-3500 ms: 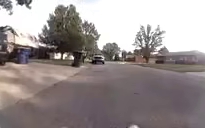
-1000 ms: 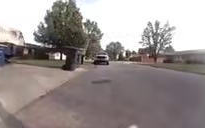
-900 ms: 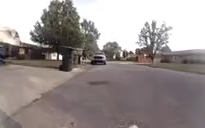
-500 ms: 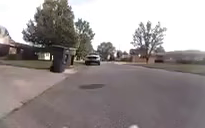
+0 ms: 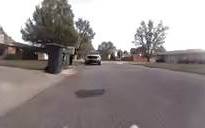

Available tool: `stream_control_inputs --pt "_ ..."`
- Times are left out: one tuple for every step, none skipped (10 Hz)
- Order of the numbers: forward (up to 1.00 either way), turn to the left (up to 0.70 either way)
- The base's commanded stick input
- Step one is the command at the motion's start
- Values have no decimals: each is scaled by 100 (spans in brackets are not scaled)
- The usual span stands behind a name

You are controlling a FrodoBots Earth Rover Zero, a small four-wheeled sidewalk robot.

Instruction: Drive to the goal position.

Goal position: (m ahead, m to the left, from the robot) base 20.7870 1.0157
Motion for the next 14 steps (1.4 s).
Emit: stream_control_inputs --pt "100 0" --pt "100 0" --pt "100 0" --pt "100 0" --pt "100 0" --pt "100 0" --pt "100 0" --pt "100 0" --pt "100 5" --pt "100 16" --pt "100 28" --pt "100 39" --pt "100 33" --pt "100 25"
